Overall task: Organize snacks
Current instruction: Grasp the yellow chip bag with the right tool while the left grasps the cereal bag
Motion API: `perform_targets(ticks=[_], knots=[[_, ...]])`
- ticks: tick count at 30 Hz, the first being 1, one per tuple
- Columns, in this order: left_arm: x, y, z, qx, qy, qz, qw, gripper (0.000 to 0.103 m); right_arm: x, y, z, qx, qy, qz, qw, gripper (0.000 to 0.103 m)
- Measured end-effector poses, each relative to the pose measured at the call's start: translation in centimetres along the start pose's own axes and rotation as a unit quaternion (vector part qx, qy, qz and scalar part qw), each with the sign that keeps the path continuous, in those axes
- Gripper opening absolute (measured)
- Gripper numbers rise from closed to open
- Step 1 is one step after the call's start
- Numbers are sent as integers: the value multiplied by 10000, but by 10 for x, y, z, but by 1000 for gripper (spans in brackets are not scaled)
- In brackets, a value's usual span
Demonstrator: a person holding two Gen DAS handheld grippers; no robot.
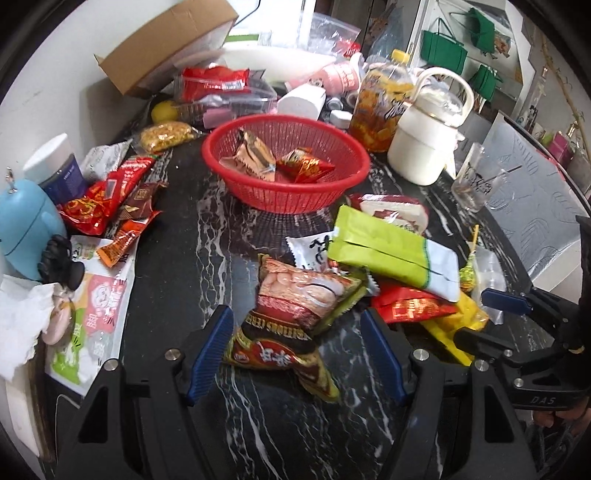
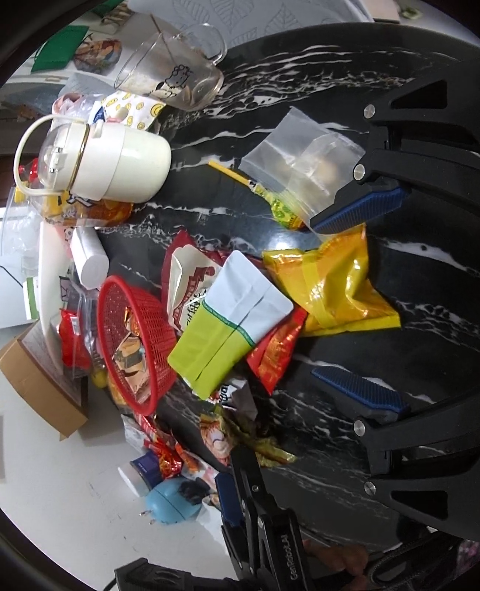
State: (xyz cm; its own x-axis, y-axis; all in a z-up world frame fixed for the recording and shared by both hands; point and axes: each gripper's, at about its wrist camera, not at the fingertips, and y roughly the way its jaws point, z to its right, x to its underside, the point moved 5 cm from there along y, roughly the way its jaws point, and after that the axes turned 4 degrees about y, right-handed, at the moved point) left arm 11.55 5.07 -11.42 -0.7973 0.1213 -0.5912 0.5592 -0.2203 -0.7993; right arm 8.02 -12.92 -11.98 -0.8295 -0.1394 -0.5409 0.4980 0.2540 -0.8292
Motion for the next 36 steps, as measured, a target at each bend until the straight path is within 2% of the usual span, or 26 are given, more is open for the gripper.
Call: perform_targets(ticks=[8, 13, 15, 16, 18, 20, 26, 36], knots=[[3, 27, -6, 185, -16, -322, 9993, 71, -3, 19, 3, -24, -23, -238, 9997, 75], [6, 34, -7, 212, -3, -328, 9992, 71, -3, 22, 5, -34, -2, -269, 9996, 75], [8, 32, -5, 253, 19, -234, 9994, 71, -2, 23, 5, -19, -10, -281, 9996, 75], [9, 30, -4, 273, 32, -183, 9995, 65, -1, 23, 5, -7, -23, -298, 9996, 73], [12, 28, -1, 254, 109, -233, 9993, 56, 2, 23, 5, 18, -48, -306, 9995, 62], [16, 25, 2, 232, 156, -255, 9993, 56, 6, 22, 3, -31, -83, -322, 9994, 57], [34, 13, 12, 284, 169, -394, 9987, 55, 16, 15, 0, -93, -105, -299, 9995, 54], [66, -7, 37, 473, 226, -600, 9968, 55, 42, -4, 5, -151, 94, -275, 9995, 54]])
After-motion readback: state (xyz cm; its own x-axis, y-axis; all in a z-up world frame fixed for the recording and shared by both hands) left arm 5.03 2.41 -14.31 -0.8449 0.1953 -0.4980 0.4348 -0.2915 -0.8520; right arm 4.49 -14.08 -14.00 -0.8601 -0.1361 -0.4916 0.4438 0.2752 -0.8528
